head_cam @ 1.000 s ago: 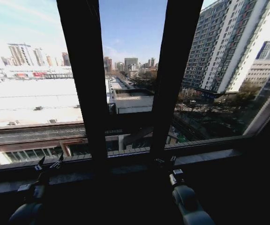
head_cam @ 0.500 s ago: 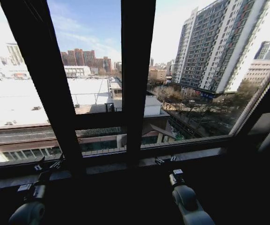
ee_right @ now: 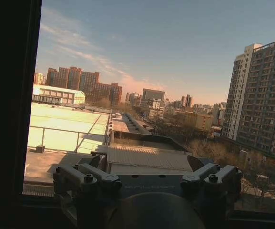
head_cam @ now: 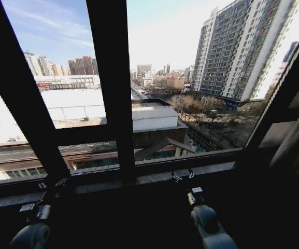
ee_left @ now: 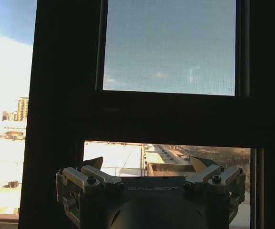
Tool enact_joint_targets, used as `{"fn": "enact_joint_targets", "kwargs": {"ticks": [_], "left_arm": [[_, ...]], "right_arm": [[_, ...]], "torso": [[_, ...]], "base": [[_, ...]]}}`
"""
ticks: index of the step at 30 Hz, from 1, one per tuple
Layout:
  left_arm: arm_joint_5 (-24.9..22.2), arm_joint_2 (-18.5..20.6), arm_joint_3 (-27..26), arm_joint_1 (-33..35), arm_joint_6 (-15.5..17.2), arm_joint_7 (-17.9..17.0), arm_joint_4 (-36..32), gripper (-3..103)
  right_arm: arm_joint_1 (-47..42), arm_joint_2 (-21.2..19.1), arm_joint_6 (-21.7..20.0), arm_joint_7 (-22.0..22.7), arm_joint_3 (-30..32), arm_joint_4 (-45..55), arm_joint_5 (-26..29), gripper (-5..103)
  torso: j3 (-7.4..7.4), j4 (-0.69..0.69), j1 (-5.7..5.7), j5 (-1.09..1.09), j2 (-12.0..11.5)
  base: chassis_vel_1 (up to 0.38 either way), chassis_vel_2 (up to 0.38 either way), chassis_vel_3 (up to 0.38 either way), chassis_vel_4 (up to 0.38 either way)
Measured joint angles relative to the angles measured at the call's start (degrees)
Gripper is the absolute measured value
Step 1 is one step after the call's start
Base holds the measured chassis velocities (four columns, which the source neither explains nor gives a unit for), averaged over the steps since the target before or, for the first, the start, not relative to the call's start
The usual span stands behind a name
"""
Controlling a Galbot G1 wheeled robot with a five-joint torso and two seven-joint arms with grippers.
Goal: Open the curtains by pulling them apart, changing their state from closed to fully open.
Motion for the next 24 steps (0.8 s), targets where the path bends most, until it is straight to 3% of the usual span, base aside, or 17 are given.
{"fn": "enact_joint_targets", "kwargs": {"ticks": [6,11,24], "left_arm": [[0.00,0.02,-0.04,0.00,0.00,-0.08,0.03,100],[0.00,0.02,-0.03,0.00,0.00,-0.09,0.03,100],[0.00,0.01,-0.01,0.00,0.00,-0.06,0.01,100]], "right_arm": [[0.00,0.04,0.00,-0.01,-0.07,0.00,0.00,100],[0.00,0.02,0.00,-0.01,-0.06,0.00,0.00,100],[0.00,0.01,0.00,-0.01,-0.03,0.00,0.00,100]], "torso": [[0.00,0.07,0.01,-0.02,0.00],[0.00,0.02,0.01,0.00,0.00],[0.00,0.03,0.00,0.00,0.00]], "base": [[0.056,0.023,-0.063,-0.026],[0.048,-0.029,-0.058,0.040],[0.170,-0.193,-0.190,0.201]]}}
